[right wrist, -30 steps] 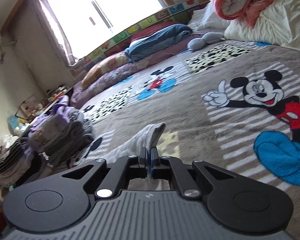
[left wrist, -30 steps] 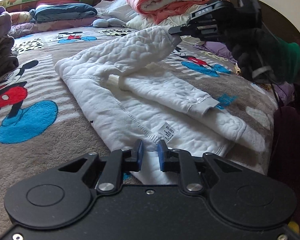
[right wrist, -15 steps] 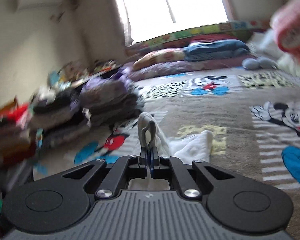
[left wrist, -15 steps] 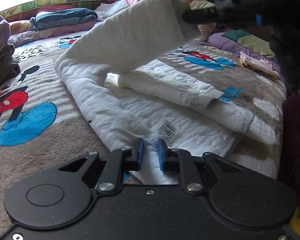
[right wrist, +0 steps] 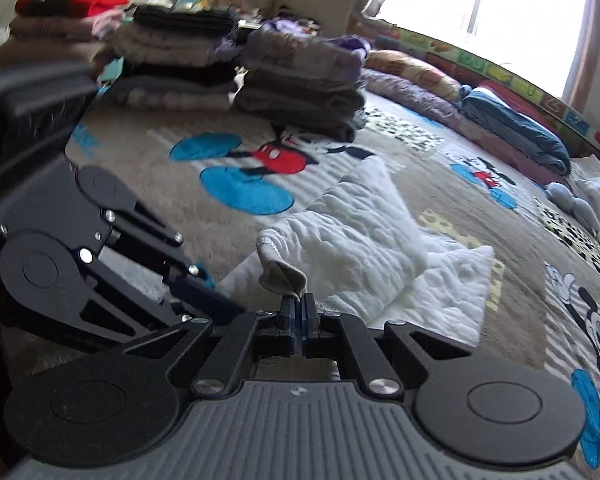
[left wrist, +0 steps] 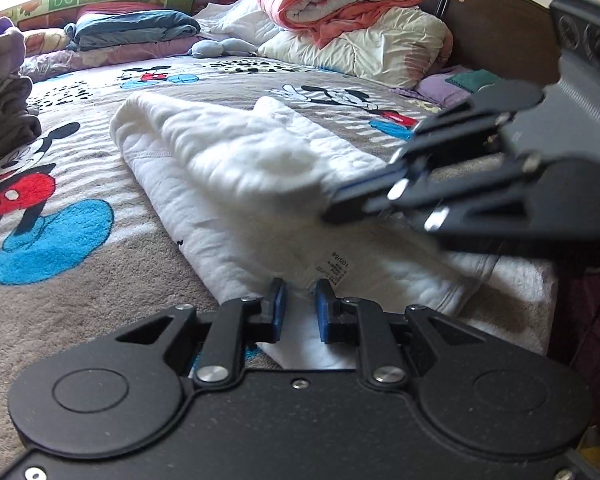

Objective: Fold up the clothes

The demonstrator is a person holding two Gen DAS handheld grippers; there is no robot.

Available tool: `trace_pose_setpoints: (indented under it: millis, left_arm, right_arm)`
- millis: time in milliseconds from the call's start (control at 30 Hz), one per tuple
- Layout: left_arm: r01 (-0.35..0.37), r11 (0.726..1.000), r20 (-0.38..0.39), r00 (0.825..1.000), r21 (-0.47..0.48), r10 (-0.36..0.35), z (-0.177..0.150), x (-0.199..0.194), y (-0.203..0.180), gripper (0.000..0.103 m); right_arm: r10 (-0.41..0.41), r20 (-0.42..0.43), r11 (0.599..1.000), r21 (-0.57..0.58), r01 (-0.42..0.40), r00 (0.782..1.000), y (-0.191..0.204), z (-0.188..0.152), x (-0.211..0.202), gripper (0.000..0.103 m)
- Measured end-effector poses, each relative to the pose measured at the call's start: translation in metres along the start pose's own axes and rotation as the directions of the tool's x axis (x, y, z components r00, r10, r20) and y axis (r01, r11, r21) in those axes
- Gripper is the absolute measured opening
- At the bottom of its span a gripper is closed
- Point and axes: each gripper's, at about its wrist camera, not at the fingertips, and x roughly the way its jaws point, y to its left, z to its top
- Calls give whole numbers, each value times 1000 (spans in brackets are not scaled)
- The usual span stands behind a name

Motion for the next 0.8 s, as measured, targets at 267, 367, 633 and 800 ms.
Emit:
trace_pose_setpoints:
  millis: [267,367,633,800]
  left_arm:
    - [68,997,25,997,30,-69,8,-26,7,19]
    - [48,999,80,996,-1,-48,13,-40,18,19]
    - [-104,968,199,968,-228,151,51,-20,69,19]
    - [-15,932,201,975,-362,94,72,15,107,21]
  right_arm:
    - [-2,-77,998,-66,-3,997,10,-8,23,5]
    - [0,-77,998,-68,-6,997,9,-7,23,5]
    - [4,-67,996,-91,-10,998,11,-6,21,5]
    - [10,-61,992,-122,-18,998,11,-7,20,5]
